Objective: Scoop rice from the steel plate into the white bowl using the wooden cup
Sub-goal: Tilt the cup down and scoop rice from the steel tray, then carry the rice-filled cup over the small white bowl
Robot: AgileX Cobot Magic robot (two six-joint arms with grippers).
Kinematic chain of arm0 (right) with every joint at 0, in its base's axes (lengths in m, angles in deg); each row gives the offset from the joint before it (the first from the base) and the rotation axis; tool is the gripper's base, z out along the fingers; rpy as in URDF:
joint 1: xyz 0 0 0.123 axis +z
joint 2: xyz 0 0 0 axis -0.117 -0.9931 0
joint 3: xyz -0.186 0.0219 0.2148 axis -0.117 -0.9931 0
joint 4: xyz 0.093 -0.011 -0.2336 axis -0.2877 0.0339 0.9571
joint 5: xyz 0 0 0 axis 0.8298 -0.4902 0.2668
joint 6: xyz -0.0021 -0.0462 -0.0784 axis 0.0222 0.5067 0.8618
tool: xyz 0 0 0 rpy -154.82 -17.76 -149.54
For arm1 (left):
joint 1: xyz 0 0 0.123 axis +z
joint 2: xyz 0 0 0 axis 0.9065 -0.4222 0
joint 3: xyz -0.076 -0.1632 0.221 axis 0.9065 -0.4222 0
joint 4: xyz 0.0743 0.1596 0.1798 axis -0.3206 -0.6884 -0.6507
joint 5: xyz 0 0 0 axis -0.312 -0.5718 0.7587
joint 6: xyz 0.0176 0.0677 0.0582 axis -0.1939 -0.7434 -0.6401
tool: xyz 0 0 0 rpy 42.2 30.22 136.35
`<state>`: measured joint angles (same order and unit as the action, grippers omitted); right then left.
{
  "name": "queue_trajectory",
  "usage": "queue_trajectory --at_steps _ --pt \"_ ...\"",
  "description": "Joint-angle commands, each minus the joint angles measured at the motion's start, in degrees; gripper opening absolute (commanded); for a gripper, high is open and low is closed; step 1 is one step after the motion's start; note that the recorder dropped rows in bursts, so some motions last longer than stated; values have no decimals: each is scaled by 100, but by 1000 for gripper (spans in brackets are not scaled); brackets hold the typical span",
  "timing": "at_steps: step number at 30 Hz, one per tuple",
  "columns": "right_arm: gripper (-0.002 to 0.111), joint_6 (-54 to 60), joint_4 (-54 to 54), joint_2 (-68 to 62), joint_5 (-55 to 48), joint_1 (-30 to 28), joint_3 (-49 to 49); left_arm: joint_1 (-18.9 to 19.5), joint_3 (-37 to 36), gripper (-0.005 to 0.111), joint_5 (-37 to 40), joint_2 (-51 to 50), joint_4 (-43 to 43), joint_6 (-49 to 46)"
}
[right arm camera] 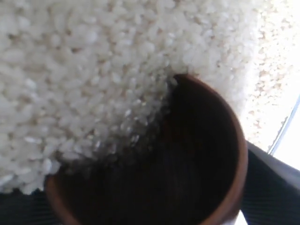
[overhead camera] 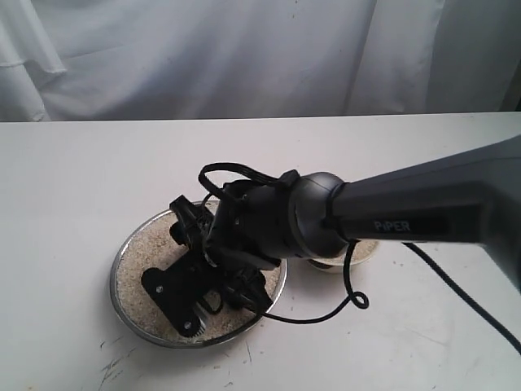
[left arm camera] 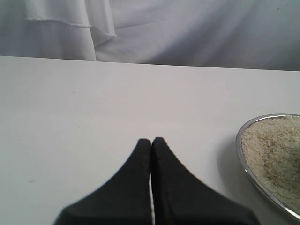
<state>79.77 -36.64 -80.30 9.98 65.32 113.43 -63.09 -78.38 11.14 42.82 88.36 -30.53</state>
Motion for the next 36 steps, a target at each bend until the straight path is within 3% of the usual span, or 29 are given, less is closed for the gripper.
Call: queue_trajectory --at_steps 1,12,20,27,29,36 --pt "0 24 -757 -86 214 -180 -50 -16 -28 0 -81 24 -5 1" --pt "0 1021 -3042 -86 111 -550 577 -16 -28 0 -81 24 -5 1" --pt "0 1075 -3802 34 -24 -853 824 -16 -28 0 -81 24 -5 1" --pt "0 1004 -3545 866 -517 -1057 824 -16 -28 0 -81 24 -5 1" --pt "0 552 -2902 1186 -773 -1190 781 -16 -28 0 -81 24 -5 1" --pt "0 344 -2152 2177 -716 -1864 -394 -16 -28 0 -81 24 -5 1"
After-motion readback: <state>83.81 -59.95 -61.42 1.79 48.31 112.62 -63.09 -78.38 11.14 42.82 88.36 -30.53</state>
